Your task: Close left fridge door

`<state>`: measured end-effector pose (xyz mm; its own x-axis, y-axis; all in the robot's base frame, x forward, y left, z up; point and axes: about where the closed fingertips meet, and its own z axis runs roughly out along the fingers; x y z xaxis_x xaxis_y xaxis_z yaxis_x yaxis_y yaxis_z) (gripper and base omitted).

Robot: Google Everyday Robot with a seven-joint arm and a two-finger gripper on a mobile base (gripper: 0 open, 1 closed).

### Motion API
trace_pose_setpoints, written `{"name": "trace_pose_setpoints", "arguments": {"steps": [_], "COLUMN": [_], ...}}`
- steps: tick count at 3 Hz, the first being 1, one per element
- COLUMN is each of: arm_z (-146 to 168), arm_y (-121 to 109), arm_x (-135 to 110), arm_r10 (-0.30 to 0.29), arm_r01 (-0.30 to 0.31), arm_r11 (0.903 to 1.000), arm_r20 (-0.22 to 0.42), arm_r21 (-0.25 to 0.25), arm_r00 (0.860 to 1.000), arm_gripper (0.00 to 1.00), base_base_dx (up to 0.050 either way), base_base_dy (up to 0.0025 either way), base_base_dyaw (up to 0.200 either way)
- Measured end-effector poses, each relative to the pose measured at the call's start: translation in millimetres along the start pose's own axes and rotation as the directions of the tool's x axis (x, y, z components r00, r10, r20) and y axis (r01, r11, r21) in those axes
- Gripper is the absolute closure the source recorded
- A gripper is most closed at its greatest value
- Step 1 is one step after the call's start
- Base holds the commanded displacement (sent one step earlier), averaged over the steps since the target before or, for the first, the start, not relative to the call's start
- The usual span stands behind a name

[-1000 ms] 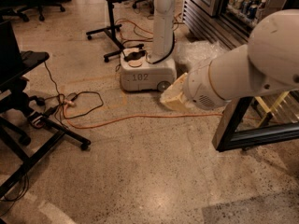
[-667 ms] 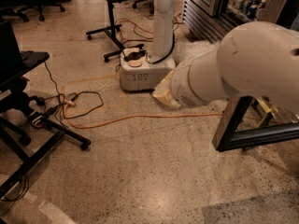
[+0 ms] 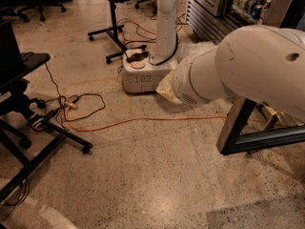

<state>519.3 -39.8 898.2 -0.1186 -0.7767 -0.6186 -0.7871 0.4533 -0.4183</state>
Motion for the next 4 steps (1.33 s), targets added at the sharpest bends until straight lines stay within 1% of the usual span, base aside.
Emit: {"name": "trace_pose_setpoints", "arguments": {"steps": [1, 2, 3, 4], "arm_z": [2.8, 16.8, 35.3, 35.3], "arm_y": [0.3, 31.7, 59.7, 59.6], "arm_x": [-5.1, -47.5, -67.1, -67.1], "arm_r10": [-0.025, -0.131, -0.189, -0.189], "arm_r01": [0.025, 0.130, 0.191, 0.191], "arm_r11": [0.9995, 0.9907, 0.9789, 0.9789], "arm_r20": [-0.002, 0.013, -0.027, -0.027], "arm_r21": [0.018, 0.038, 0.073, 0.073], "arm_r00": [1.000, 0.991, 0.982, 0.982], "arm_gripper": [1.00, 1.00, 1.00, 1.00], "base_base_dx": [0.000, 0.000, 0.000, 0.000], "base_base_dy": [0.00000, 0.00000, 0.00000, 0.00000], "base_base_dyaw": [0.000, 0.000, 0.000, 0.000]}}
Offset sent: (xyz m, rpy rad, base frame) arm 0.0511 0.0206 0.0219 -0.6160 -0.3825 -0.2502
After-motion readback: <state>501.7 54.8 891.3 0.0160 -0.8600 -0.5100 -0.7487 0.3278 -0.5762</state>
